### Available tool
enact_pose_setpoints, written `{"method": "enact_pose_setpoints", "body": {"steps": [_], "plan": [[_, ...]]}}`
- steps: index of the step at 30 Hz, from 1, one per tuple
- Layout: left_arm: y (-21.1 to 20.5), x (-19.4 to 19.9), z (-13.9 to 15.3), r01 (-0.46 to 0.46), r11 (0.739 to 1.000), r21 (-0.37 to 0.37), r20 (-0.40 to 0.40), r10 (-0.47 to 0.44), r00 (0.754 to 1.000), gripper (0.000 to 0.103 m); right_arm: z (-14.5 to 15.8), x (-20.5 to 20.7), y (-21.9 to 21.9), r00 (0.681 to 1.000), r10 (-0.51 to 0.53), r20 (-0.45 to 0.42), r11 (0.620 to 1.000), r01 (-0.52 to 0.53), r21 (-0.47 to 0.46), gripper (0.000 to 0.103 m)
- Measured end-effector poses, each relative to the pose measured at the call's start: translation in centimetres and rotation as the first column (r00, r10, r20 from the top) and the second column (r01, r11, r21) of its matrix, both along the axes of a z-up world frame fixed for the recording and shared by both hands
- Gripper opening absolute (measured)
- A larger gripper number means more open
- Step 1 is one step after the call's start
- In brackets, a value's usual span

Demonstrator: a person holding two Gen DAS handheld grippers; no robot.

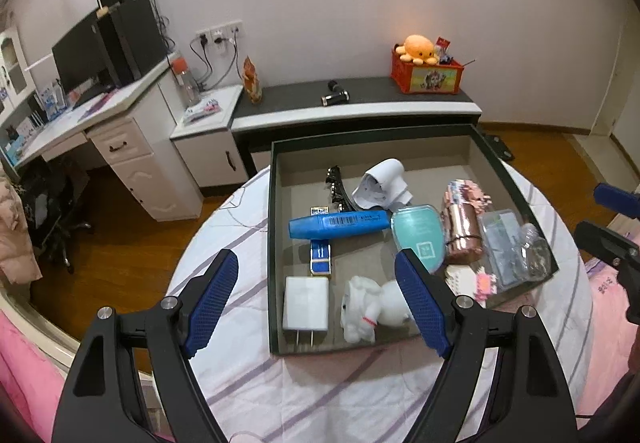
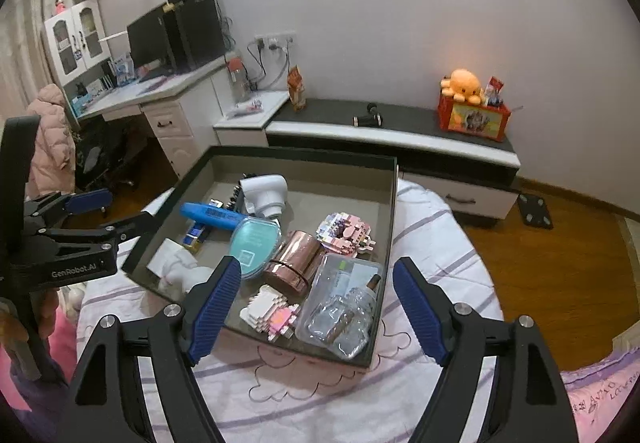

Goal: Organize rigid objects

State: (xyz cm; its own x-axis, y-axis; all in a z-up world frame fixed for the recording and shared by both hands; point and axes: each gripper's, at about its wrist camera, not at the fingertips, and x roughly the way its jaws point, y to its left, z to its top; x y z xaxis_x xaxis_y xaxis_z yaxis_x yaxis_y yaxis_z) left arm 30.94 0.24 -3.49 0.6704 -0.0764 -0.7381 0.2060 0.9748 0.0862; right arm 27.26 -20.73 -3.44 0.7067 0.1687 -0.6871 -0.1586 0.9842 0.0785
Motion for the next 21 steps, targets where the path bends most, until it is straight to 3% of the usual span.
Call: {"method": "enact_pose_setpoints", "body": {"steps": [9, 16, 21], "plan": [[1.2, -7.0, 1.6, -0.008, 0.999, -0.045, 0.071, 0.011, 0.997, 0.091, 2.9, -7.1, 0.7, 0.995, 0.002, 0.097, 1.000, 0.000, -0.021, 0.083], [2.0, -12.2, 2.5, -0.009, 0.996, -0.087, 0.130, 0.021, 0.991, 0.099, 3.3, -12.1, 0.9, 0.992, -0.011, 0.124, 1.000, 0.014, -0.027, 0.084], [2.0, -14.6, 2.2, 0.005, 0.994, -0.107, 0.130, 0.009, 0.991, 0.101, 3.0, -14.8, 1.2, 0.991, -0.031, 0.126, 0.999, 0.035, -0.028, 0.084]]}}
